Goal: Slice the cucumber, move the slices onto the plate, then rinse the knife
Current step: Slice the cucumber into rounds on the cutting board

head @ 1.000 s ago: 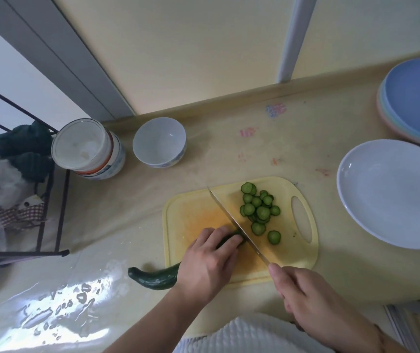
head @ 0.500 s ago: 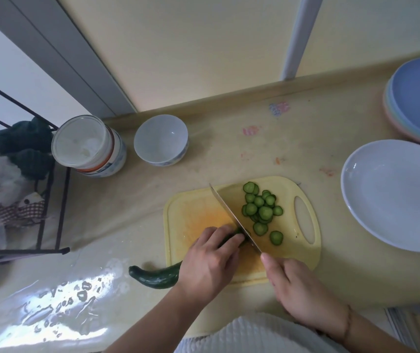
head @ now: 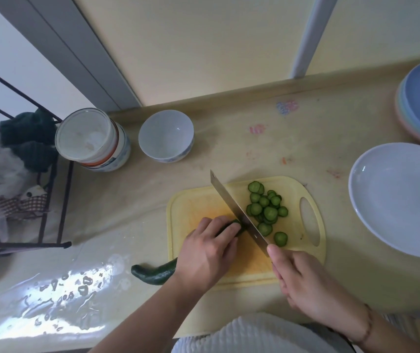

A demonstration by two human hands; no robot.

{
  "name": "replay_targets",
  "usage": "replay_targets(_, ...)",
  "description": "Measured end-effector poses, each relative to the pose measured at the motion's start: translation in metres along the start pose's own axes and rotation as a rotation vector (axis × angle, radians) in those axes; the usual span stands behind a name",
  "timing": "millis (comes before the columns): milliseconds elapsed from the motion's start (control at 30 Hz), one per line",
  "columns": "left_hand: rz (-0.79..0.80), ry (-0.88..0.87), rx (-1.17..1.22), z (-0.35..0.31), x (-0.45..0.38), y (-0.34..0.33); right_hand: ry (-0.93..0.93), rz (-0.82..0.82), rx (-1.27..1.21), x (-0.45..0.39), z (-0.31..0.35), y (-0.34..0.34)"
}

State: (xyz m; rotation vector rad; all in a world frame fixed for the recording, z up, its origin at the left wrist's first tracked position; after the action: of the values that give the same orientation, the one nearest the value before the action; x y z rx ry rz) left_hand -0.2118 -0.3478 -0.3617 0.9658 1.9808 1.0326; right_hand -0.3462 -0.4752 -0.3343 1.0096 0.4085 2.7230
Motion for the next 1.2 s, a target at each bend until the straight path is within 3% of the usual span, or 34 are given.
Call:
replay_targets(467,0.033,-0.011,0.036,0.001,-0.001,-0.002,-0.034,0.035,0.120,0.013,0.016,0.004)
replay_targets(1200,-0.014,-0.034,0.053,-0.002,-0.001,-0.001,0.010,0.031,0.037,-0.003,0.011,-0.001)
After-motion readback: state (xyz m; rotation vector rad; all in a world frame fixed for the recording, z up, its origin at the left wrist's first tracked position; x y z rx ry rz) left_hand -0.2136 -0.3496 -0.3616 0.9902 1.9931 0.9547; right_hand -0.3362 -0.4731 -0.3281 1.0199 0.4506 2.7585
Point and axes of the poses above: each hand's wrist, its own x-axis away from the middle knuckle, its own y-axis out of the back of the hand, z = x × y, the point moved 5 cm from there along -x, towards the middle knuckle, and after that the axes turned 4 degrees about z, right-handed, at the moved point
